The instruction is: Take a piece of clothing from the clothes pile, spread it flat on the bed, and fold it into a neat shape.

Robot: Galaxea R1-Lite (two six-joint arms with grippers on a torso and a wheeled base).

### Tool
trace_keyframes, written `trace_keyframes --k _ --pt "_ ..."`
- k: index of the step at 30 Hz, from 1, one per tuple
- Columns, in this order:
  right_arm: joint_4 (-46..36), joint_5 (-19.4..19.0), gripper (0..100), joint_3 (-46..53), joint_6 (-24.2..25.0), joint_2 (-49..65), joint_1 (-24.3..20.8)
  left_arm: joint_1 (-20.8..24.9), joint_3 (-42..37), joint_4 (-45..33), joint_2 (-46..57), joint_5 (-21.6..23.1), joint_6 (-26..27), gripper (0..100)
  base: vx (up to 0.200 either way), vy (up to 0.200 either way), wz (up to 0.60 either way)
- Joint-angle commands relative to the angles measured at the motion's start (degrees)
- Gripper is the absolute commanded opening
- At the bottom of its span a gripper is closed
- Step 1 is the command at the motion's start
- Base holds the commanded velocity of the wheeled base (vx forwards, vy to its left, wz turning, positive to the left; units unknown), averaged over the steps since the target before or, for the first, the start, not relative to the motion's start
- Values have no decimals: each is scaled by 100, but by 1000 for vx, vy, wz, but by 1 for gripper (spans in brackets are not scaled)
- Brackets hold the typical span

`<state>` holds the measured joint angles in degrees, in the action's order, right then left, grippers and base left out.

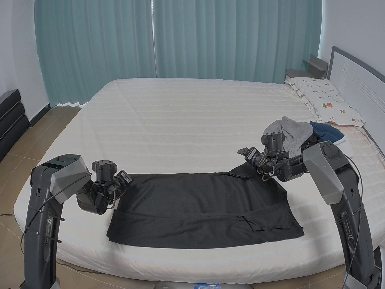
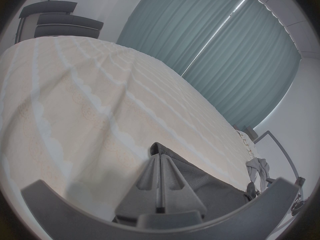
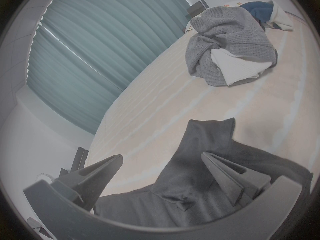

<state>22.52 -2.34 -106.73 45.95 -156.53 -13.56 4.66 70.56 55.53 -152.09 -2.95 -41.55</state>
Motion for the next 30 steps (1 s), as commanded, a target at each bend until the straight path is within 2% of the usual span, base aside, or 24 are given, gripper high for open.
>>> trace_keyframes --k 1,10,15,21,25,28,30 --pt "-19 -3 100 469 -33 421 -33 0 2 2 4 -4 -3 0 0 0 0" --pt "7 -258 100 1726 -358 896 -174 0 2 2 4 -4 -3 0 0 0 0" --pt "-10 -311 100 1629 -367 632 -306 0 2 2 4 -4 -3 0 0 0 0" --pt "-63 -293 100 1137 -358 166 -393 0 2 2 4 -4 -3 0 0 0 0" --pt "60 -241 100 311 -314 -194 -358 0 2 2 4 -4 -3 0 0 0 0" --pt "297 -170 100 -472 -262 -519 -314 0 2 2 4 -4 -3 0 0 0 0" --pt "939 6 100 -786 -147 -713 -288 0 -7 2 4 -4 -3 0 0 0 0"
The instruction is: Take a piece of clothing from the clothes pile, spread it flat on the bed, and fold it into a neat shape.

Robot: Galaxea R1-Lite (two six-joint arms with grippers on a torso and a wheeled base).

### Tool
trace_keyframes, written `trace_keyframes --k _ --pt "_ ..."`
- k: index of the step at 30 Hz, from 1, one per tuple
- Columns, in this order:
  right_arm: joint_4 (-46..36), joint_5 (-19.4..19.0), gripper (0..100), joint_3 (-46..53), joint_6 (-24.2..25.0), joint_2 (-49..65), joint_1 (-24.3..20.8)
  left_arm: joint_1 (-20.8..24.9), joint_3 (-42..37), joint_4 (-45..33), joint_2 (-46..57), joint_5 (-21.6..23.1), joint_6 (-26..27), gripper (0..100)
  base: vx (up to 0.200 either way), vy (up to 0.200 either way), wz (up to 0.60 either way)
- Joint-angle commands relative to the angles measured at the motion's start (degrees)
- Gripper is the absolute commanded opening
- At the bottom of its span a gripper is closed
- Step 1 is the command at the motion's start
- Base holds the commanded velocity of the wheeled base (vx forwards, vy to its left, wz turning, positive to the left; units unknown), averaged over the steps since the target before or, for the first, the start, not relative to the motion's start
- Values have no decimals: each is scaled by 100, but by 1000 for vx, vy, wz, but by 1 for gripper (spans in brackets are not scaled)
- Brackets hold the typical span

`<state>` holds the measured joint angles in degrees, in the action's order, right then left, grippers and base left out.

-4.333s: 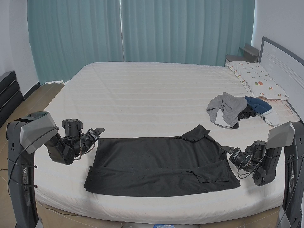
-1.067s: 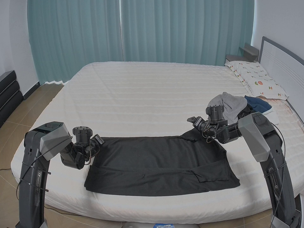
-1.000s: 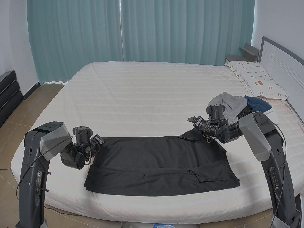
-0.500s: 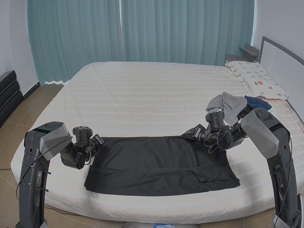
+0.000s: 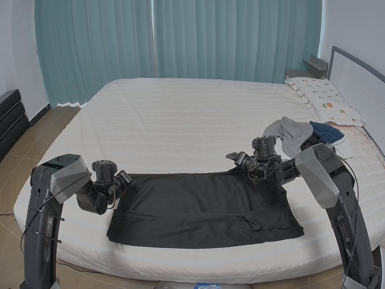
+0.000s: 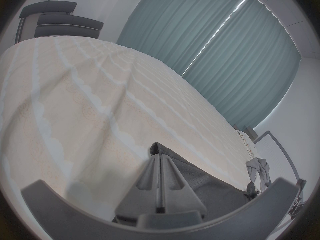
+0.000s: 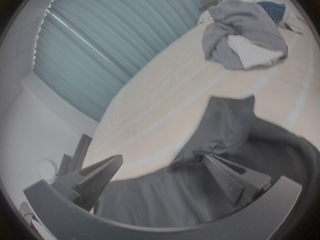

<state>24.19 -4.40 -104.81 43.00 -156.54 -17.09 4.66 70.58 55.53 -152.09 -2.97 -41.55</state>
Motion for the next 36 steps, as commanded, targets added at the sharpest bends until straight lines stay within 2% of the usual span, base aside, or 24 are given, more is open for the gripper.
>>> trace_keyframes --k 1,2,3,5,11,16,17,21,24,29,36 --pt "1132 220 100 -978 183 -711 66 0 -1 2 4 -1 -3 0 0 0 0" --pt "1132 220 100 -978 183 -711 66 0 -1 2 4 -1 -3 0 0 0 0" --pt "1747 168 100 -978 174 -659 74 0 -1 2 4 -1 -3 0 0 0 0" --pt "1809 150 100 -978 148 -641 66 0 -1 2 4 -1 -3 0 0 0 0" --pt "1616 238 100 -978 -336 -782 83 0 -1 2 4 -19 -29 0 0 0 0" --pt "1123 238 100 -742 -318 -412 241 0 -1 2 4 -19 -38 0 0 0 0" --pt "1009 168 100 -355 -301 -158 294 0 -1 2 4 -19 -38 0 0 0 0" --pt "1044 36 100 154 -248 176 373 0 -1 2 4 -19 -38 0 0 0 0" --pt "1027 -122 100 567 -2 449 382 0 -1 2 4 -19 -38 0 0 0 0" --pt "807 -738 100 1174 236 695 382 0 -1 2 4 -19 -38 0 0 0 0" --pt "209 -764 100 1121 227 352 338 0 -1 2 4 -19 -38 0 0 0 0"
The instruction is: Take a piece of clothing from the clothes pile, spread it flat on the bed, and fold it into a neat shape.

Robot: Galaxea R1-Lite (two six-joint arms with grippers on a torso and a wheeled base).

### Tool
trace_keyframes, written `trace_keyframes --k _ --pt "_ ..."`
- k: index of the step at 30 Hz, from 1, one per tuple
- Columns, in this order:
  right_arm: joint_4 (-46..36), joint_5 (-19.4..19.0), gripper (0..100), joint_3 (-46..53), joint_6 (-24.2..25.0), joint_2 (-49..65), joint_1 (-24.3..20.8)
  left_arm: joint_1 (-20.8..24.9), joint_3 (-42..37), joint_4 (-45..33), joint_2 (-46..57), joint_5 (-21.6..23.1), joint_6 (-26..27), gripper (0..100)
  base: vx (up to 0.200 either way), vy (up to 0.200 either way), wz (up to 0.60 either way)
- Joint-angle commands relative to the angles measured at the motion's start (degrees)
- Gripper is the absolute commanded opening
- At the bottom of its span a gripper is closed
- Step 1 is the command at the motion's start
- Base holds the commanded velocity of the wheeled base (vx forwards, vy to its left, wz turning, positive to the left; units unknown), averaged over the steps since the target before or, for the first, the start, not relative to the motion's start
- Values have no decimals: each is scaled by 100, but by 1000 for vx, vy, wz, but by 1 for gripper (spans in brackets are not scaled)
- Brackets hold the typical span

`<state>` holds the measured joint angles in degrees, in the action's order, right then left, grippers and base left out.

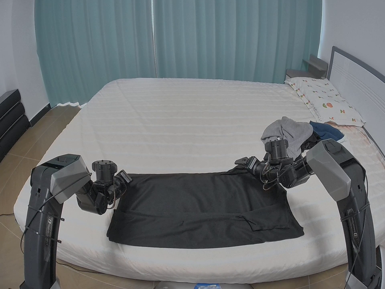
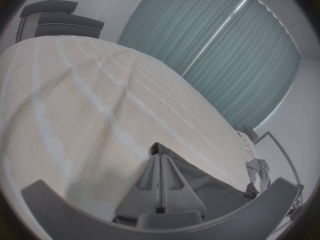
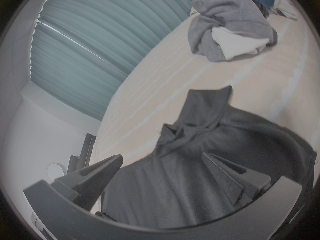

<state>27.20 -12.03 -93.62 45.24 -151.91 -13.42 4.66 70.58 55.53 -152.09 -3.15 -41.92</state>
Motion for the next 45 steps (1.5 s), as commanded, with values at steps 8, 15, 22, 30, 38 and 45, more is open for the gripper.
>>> trace_keyframes --k 8,15,22,30,38,45 --pt "-153 34 100 -578 11 -647 -20 0 -1 2 4 -2 0 0 0 0 0" --pt "-171 799 100 -2097 64 -1438 -90 0 -1 2 4 -28 0 0 0 0 0" --pt "1771 650 100 -2097 117 -1342 -257 0 -10 2 4 -37 0 0 0 0 0" --pt "1288 773 100 -2097 -279 -1544 -249 0 -10 2 4 -37 0 0 0 0 0" --pt "1701 913 100 -2097 -173 -1227 -117 0 -10 2 4 -37 0 0 0 0 0" --pt "1798 940 100 -2097 -358 -1429 -266 0 -10 2 4 -37 0 0 0 0 0"
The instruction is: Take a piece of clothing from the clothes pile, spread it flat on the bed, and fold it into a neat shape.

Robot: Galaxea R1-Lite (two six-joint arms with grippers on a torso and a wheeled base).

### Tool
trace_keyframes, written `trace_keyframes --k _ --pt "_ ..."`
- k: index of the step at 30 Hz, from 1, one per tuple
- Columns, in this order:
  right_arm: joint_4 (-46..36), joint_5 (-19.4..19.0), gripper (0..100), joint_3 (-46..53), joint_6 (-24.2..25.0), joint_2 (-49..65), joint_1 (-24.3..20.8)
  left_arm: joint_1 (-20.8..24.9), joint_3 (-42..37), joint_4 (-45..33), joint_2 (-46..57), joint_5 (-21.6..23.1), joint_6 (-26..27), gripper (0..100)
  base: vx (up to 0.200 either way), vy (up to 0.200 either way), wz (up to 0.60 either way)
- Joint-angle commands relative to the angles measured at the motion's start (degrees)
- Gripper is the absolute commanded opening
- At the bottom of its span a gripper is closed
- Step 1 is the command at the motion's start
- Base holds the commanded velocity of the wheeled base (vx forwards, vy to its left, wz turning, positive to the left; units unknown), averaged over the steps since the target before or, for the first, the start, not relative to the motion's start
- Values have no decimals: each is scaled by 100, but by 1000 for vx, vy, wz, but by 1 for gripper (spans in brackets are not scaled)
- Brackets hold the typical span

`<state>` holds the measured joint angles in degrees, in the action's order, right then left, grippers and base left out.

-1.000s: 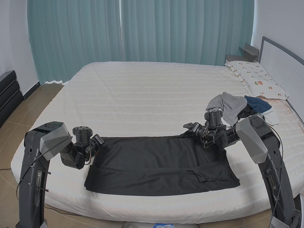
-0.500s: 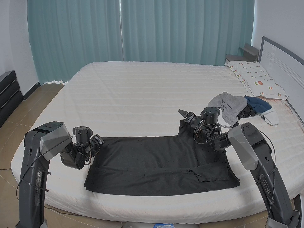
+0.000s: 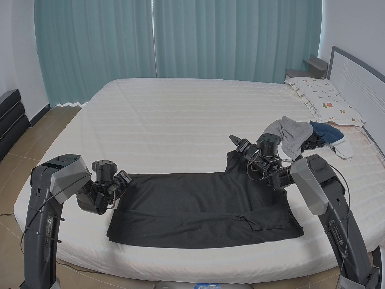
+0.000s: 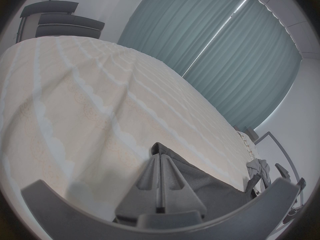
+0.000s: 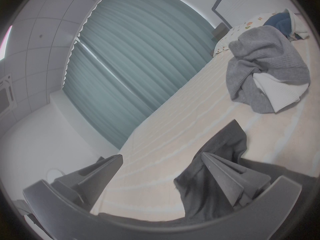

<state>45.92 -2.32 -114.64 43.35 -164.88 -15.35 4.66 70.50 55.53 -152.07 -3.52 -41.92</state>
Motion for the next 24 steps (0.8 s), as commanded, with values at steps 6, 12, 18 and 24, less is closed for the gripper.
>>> trace_keyframes --k 6,12,18,24 --pt "-39 21 100 5 -626 -273 -12 0 8 2 1 1 0 0 0 0 0" --pt "435 82 100 5 -1215 -124 -3 0 -1 2 1 1 0 0 0 0 0" --pt "321 109 100 5 -1197 8 111 0 -1 2 1 1 0 0 0 0 0" --pt "-479 -23 100 724 -1180 483 700 -9 -36 2 10 1 0 0 0 0 0"
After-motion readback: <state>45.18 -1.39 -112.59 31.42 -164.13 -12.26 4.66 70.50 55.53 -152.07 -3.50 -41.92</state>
